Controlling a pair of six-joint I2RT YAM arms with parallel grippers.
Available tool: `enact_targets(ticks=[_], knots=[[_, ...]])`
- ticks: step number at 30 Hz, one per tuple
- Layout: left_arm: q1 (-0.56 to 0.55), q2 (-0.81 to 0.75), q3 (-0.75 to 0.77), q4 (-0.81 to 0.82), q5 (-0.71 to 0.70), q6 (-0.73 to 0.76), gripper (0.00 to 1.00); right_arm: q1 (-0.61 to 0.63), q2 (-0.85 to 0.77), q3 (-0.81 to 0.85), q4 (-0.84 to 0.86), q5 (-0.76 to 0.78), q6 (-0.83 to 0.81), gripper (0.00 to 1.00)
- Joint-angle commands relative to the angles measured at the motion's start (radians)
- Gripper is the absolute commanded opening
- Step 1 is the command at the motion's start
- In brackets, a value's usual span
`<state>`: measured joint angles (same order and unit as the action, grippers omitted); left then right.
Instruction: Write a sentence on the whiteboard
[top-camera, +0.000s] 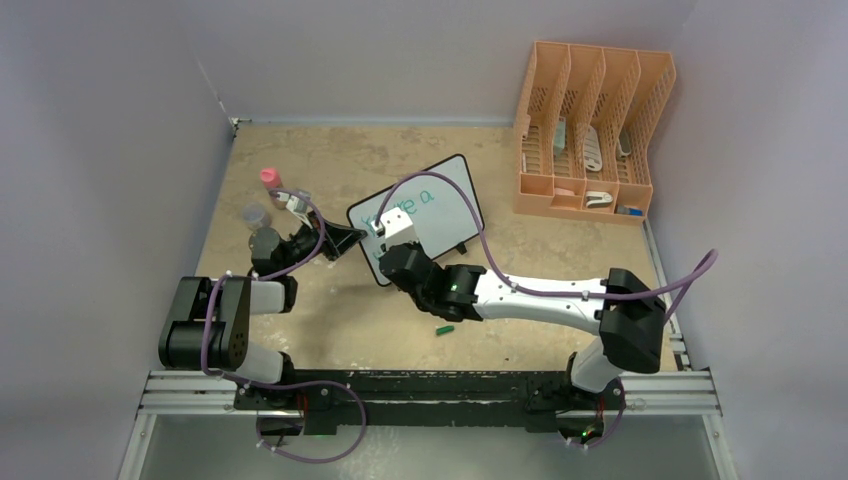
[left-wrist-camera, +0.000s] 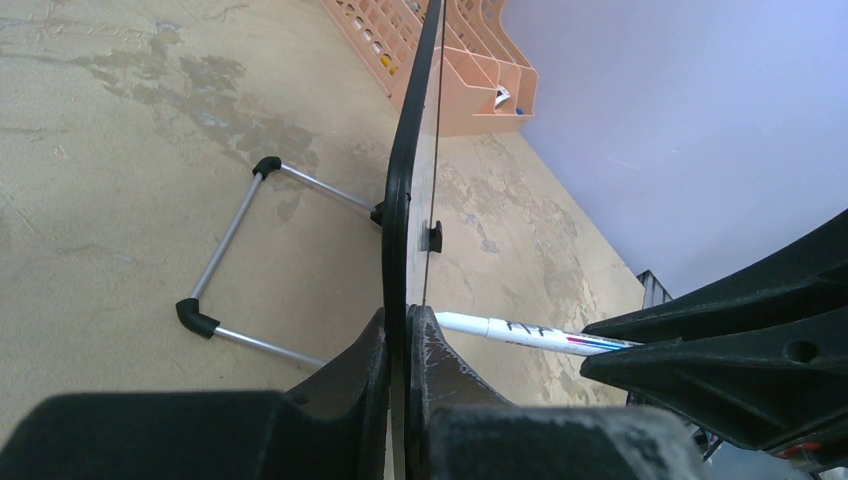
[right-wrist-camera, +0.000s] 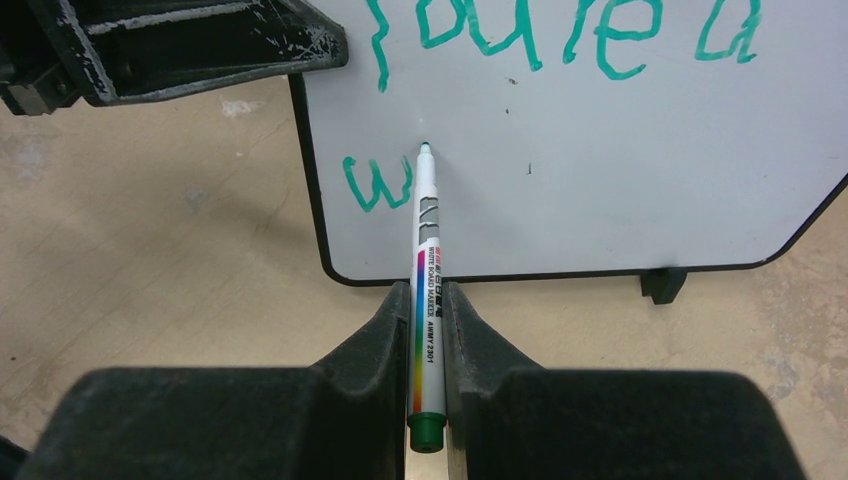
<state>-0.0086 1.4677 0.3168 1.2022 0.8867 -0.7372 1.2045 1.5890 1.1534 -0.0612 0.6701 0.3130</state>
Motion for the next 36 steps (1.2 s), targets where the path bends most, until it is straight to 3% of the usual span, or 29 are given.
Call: enact_targets(ticks=[1, 36], knots=[[0.006, -0.012, 0.024, 0.026, 0.003, 0.030, 0.00, -0.005, 0.011, 0.014, 0.030, -0.001, -0.007, 0.00], [0.006, -0.016, 0.021, 0.029, 0.003, 0.029, 0.00, -0.013, -0.037, -0.015, 0.010, 0.017, 0.028, 0.00]])
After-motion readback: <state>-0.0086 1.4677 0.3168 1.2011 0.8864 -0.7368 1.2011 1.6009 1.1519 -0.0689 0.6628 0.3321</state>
